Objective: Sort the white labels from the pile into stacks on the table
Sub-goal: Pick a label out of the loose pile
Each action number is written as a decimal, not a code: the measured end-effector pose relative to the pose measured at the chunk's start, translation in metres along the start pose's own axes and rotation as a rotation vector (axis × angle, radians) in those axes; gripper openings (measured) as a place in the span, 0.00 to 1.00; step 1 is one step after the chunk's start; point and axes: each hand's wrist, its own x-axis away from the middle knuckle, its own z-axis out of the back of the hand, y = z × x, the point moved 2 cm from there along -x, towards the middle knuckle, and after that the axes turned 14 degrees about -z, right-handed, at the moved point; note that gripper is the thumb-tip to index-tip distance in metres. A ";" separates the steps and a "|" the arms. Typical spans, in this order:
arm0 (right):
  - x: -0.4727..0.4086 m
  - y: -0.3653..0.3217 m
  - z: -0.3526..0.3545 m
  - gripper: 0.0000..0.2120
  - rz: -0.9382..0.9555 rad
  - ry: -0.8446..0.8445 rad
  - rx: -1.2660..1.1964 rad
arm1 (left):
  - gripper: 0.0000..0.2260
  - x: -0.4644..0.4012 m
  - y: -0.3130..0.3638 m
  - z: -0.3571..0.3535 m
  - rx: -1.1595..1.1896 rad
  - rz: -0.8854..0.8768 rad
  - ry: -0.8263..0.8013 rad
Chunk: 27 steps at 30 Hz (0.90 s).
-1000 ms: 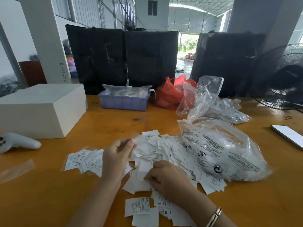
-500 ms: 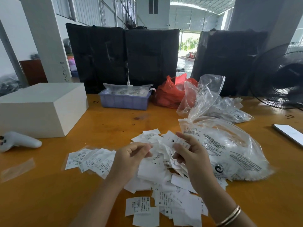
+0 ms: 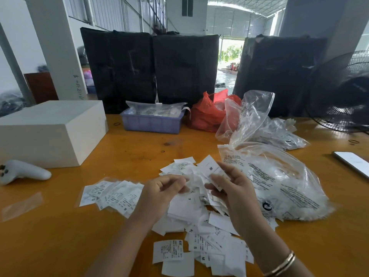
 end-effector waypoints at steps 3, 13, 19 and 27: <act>-0.001 0.001 -0.001 0.08 -0.034 -0.045 -0.101 | 0.10 0.000 -0.001 -0.002 -0.001 0.011 -0.025; -0.002 0.009 -0.006 0.15 -0.010 0.027 -0.048 | 0.07 0.000 -0.003 -0.006 -0.037 0.008 -0.095; 0.000 0.011 -0.007 0.12 -0.030 0.078 -0.123 | 0.05 0.000 -0.007 -0.008 -0.004 0.044 -0.082; 0.001 0.012 -0.008 0.05 0.019 0.110 -0.092 | 0.10 -0.002 -0.003 -0.008 0.101 0.091 -0.004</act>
